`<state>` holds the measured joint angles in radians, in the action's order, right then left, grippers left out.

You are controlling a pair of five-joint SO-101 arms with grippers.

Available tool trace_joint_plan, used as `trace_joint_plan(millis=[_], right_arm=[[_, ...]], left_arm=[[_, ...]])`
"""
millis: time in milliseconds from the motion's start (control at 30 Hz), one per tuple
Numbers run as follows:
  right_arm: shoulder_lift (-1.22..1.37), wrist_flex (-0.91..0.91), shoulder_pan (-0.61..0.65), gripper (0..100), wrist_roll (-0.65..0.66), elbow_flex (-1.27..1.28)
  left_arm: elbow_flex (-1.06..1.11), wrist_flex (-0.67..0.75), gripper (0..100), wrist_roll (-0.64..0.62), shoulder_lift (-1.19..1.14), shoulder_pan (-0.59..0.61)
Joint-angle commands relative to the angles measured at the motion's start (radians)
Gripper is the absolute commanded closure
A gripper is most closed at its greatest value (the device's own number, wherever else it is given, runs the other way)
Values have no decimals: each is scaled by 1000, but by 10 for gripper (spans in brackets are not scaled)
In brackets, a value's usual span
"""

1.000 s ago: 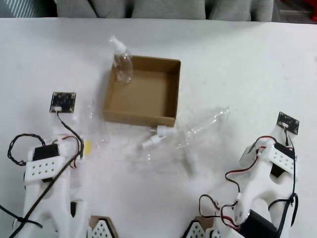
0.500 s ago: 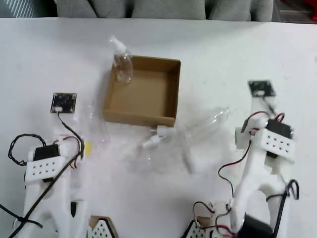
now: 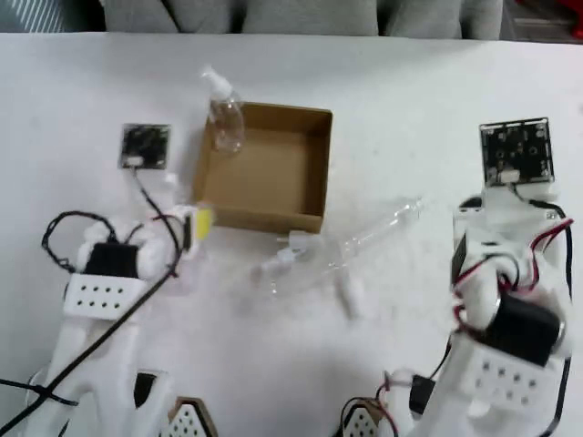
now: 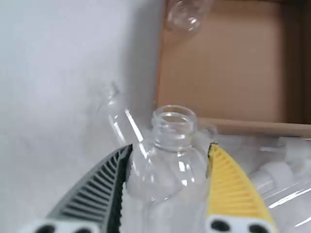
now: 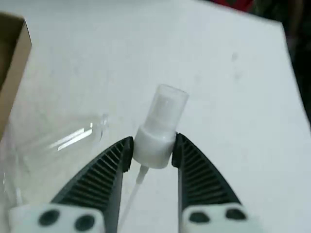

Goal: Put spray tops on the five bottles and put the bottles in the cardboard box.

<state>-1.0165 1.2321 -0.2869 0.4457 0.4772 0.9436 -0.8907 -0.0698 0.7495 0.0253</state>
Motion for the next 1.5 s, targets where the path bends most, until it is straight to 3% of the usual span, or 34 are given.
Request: trace_joint_plan(millis=[0, 267, 333, 467, 567, 833, 967, 1033, 1233, 1467], right_arm=[[-59, -137, 91, 981, 11, -44], [-71, -420, 302, 981, 0, -43], [-73, -437, 348, 981, -91, -44], [-64, -432, 389, 980, -400, -43], [-61, -492, 395, 980, -470, -35], [-62, -951, 605, 980, -468, 83], [-59, -1072, 736, 980, -466, 103], [-48, -1090, 788, 980, -445, 103], [102, -1116, 897, 982, -201, 95], [53, -1047, 903, 982, -193, 104]], left_arm=[[-161, 18, 980, -18, 7, -156], [-233, 17, 980, -17, 13, -377], [-180, 31, 980, -15, 48, -395], [-14, 163, 980, -17, 214, -387], [121, 252, 980, -18, 357, -395], [339, 410, 980, -20, 604, -397], [430, 468, 980, -20, 708, -397], [460, 468, 980, -21, 771, -397], [554, 466, 980, -21, 981, -389], [654, 468, 980, -21, 1072, -389]])
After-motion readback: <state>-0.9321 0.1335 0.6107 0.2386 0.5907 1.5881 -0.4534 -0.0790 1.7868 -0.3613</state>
